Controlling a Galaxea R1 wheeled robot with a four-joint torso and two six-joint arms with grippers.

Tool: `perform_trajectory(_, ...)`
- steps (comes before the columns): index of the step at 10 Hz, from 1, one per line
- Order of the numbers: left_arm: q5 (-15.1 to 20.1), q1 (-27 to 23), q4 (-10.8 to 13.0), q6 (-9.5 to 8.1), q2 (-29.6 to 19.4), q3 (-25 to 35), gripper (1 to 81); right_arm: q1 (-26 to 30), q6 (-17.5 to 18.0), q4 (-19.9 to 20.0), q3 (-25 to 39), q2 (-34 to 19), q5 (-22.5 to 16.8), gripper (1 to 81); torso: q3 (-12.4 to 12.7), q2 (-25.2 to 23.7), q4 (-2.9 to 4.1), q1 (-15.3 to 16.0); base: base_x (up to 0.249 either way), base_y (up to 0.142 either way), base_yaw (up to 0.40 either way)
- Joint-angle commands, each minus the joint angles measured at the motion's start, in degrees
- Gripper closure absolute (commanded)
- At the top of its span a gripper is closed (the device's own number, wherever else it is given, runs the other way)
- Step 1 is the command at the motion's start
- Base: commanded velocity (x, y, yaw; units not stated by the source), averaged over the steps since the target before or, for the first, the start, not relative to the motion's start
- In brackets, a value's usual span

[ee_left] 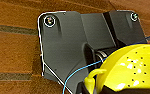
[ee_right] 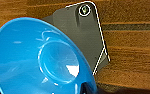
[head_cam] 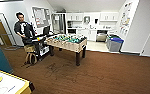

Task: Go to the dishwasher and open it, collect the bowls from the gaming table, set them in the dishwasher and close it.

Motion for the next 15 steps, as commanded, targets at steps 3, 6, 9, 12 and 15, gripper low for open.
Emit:
perform_trajectory(3, 2.98, -2.5, 0.51, 0.25, -0.4, 0.09, 81.1, 2.1, -0.37, -0.53, -0.06, -0.71, -2.55, 81.1, 0.0, 0.0, 0.0, 0.0, 0.0, 0.0, -0.335)
perform_trajectory(6, 3.07, -2.5, 0.51, 0.25, -0.49, 0.09, 81.1, 1.93, -0.55, -0.53, -0.4, -0.53, -2.55, 81.1, 0.0, 0.0, 0.0, 0.0, 0.0, 0.0, -0.337)
perform_trajectory(9, 3.07, -2.5, 0.51, 0.25, -0.49, 0.09, 81.1, 1.84, -0.55, -0.53, -0.4, -0.44, -2.55, 81.1, 0.0, 0.0, 0.0, 0.0, 0.0, 0.0, -0.34)
perform_trajectory(12, 3.07, -2.5, 0.42, 0.25, -0.4, 0.0, 81.1, 1.75, -0.55, -0.62, -0.41, -0.44, -2.55, 81.1, 0.0, 0.0, 0.0, -0.02, 0.0, 0.0, -0.341)
perform_trajectory(15, 3.07, -2.5, 0.42, 0.25, -0.49, 0.09, 81.1, 1.75, -0.63, -0.62, -0.32, -0.53, -2.55, 81.1, 0.0, 0.0, 0.0, -0.02, 0.0, 0.0, -0.341)
